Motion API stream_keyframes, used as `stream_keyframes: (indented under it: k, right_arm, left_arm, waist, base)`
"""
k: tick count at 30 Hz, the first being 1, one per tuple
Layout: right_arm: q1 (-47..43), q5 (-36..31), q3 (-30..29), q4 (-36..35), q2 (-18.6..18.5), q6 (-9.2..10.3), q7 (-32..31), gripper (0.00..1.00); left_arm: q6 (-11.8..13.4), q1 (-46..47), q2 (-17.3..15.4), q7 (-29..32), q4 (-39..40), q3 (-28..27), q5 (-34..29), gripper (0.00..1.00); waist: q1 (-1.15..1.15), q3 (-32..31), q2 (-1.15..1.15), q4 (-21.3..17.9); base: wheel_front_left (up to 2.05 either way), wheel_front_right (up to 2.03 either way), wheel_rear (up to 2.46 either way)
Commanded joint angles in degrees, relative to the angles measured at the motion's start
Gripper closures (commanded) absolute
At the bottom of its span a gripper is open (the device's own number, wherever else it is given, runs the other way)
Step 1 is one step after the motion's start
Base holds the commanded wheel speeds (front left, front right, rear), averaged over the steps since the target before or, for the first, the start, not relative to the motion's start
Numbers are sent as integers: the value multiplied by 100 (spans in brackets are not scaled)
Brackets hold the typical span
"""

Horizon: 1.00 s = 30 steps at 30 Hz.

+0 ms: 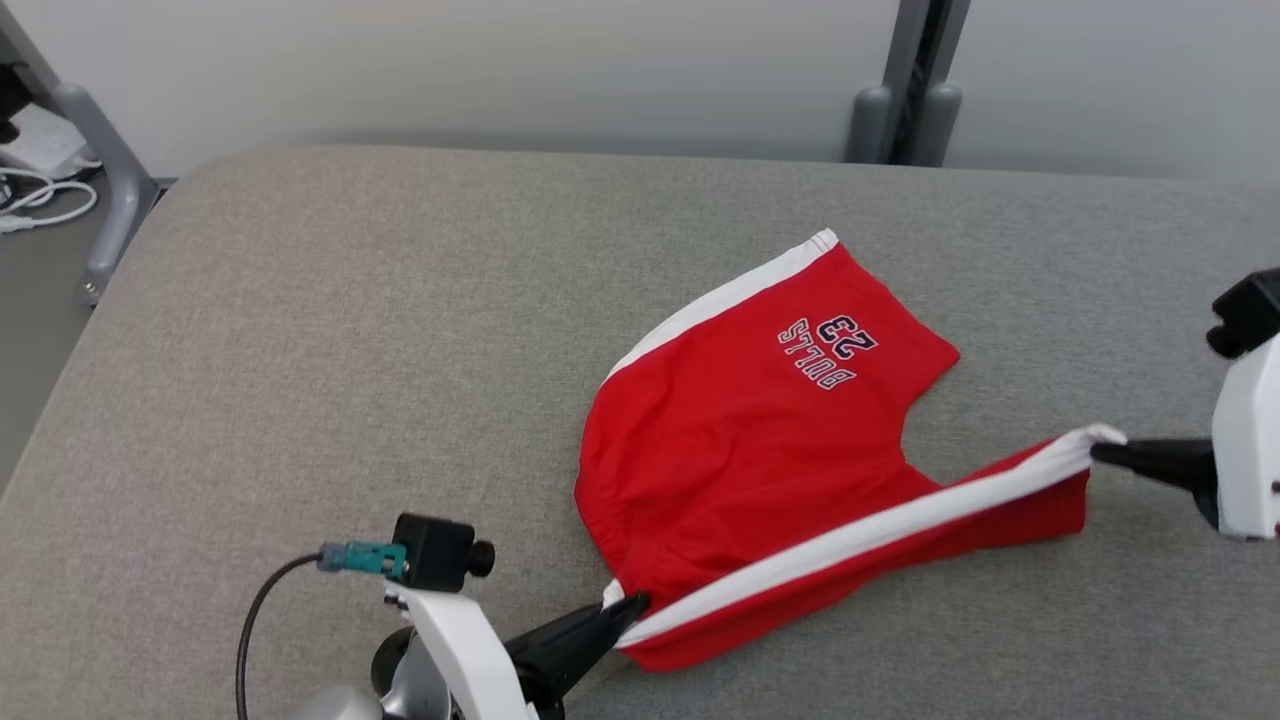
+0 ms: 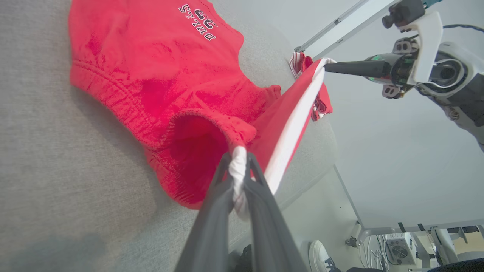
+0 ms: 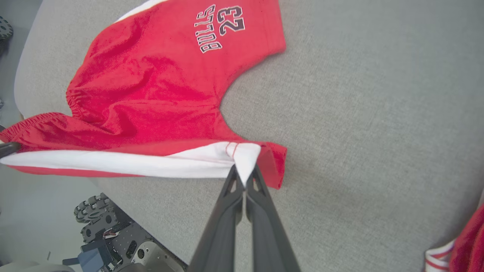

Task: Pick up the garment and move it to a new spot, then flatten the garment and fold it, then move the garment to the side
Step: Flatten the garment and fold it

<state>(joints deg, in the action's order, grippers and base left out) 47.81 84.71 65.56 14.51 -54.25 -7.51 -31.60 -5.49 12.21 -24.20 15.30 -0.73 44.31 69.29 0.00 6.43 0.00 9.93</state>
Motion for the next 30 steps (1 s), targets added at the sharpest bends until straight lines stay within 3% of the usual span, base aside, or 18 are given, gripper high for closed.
stream_keyframes:
  k: [1,8,14,30]
  right_arm:
    - [178,-79,-89,92,7,5,-40,100]
    - [879,-359,-391,529,274,5,-149,100]
    - [1355,-700,-530,916,584,5,-130,100]
    - [2233,-1505,-585,1769,1140,4,276,100]
  left_arm:
    - [-21,188,63,67,22,-89,151,100]
    - [45,714,399,436,-287,-371,810,100]
    - [47,1135,757,409,-682,-670,1183,100]
    - [-106,2055,1602,-72,-1782,-810,1053,100]
  waist:
    - [0,248,0,207]
    - [0,717,0,532]
    - [0,1064,0,736]
    - [0,1753,0,1157]
  base:
    - [0,0,0]
    - [0,0,0]
    - [0,0,0]
    - [0,0,0]
